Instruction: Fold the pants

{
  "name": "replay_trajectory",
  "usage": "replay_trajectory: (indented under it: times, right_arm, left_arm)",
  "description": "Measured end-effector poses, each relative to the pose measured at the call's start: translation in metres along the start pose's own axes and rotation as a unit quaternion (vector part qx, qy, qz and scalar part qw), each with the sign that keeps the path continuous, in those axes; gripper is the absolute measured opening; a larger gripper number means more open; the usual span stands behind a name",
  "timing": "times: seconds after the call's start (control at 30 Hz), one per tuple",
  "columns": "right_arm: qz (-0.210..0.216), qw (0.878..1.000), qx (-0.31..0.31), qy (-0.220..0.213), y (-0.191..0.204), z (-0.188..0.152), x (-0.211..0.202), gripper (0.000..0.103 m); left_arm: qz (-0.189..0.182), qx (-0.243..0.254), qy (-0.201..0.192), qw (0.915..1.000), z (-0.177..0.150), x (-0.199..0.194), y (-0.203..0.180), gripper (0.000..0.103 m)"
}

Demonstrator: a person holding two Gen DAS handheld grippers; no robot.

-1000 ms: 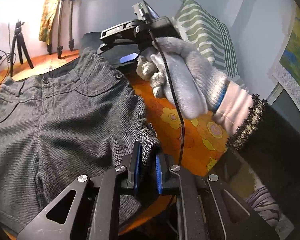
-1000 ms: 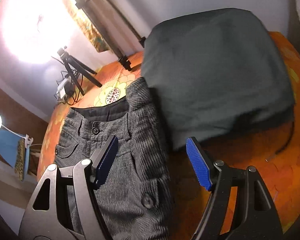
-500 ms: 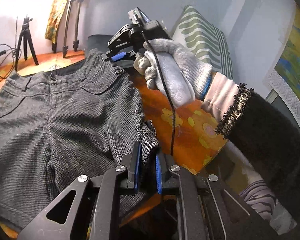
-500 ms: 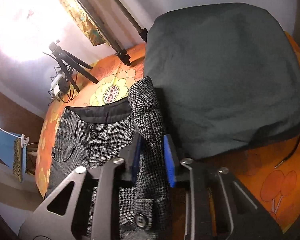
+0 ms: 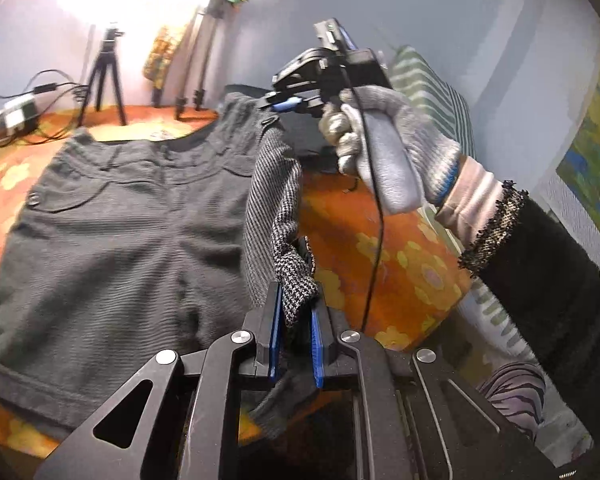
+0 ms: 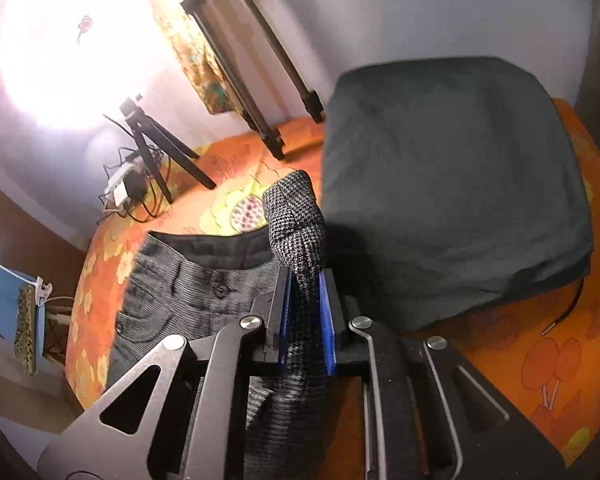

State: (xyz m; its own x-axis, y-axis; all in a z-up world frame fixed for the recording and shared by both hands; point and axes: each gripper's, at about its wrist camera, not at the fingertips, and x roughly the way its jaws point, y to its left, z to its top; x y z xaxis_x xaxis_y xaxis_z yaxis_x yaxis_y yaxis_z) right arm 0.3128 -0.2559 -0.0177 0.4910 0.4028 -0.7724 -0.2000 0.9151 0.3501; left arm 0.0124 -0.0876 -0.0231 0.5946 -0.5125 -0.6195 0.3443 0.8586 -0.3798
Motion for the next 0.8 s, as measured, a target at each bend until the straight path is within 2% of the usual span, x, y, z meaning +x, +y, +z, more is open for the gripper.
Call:
replay_trajectory:
  times: [0.37,0.63,0.8]
  right_arm:
    - [-0.039,0.997,-0.066,-0.023,0.118,0.005,0.000,0.013]
    - [-0.054,0.991,-0.120,-0.010,0.209,0.000,0.036,0.013]
    - [-0.065,0.987,-0.149,0.004,0.257,-0.010,0.070,0.013]
  left_arm:
    - [0.035,-0.070,-0.032,0.9964,-0.020,-0.055,0.069,0.010]
    - [0.058,-0.125,-0.049,0.9893,-0.037,-0.083,0.119,0.010]
    - [0.079,-0.170,-0.046,0.9811,-0.052,-0.090,0.156,0.009]
